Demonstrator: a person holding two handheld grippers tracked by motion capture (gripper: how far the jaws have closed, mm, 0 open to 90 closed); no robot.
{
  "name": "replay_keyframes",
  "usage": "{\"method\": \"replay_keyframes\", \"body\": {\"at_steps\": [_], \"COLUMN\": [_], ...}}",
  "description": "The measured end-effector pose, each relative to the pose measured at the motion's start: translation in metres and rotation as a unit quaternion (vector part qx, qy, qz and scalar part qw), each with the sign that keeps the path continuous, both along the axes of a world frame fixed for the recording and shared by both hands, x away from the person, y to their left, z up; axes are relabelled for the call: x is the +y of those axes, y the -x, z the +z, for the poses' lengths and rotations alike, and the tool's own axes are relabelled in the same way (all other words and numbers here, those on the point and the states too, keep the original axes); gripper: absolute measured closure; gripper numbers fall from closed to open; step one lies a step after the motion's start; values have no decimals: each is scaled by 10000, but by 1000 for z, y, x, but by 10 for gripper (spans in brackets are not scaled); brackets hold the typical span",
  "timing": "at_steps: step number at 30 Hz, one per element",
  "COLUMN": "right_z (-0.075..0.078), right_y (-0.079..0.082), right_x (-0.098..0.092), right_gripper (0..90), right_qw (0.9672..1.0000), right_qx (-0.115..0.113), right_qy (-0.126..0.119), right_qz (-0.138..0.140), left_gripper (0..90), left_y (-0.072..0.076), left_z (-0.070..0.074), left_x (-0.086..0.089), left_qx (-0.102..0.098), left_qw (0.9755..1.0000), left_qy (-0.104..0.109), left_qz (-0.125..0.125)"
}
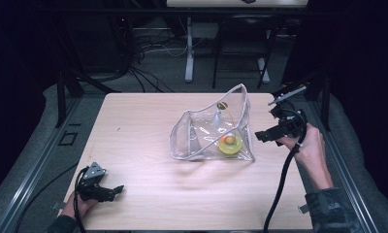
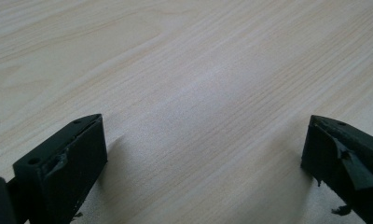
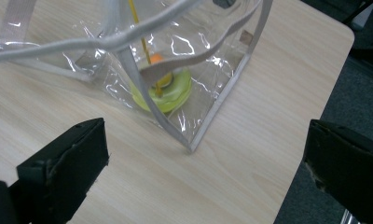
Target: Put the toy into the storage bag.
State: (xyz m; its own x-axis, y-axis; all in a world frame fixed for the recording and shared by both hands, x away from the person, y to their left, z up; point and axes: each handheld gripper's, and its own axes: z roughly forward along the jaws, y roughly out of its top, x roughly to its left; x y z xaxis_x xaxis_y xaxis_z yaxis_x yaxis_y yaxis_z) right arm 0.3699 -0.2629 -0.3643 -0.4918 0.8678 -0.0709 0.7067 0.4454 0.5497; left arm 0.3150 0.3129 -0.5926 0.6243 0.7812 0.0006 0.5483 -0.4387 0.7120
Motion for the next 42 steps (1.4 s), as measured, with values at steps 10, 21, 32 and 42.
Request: {"method": "replay_keyframes", "body": {"at_steps": [10,21,32,42], "right_z": [-28,-64,-100,-133], "right_y": [15,27,38,49], "right_x": [-15,-20,-28,-35], "right_gripper": [0,0,0,0], "right_qw": [9999,9990,9974,9949], "right_qx": [142,422,696,960], "right_qy": [-23,-66,-122,-177], "right_qz": [-87,-92,-157,-257], "left_gripper": [0,0,0,0], "left_y": [0,0,0,0], "left_z": [0,0,0,0], "left_x": [0,0,0,0], "left_qx": [0,1,2,1], "left_qw": [10000,10000,10000,10000], "left_qy": [-3,-2,-1,-1], "left_qz": [-2,0,1,1]}}
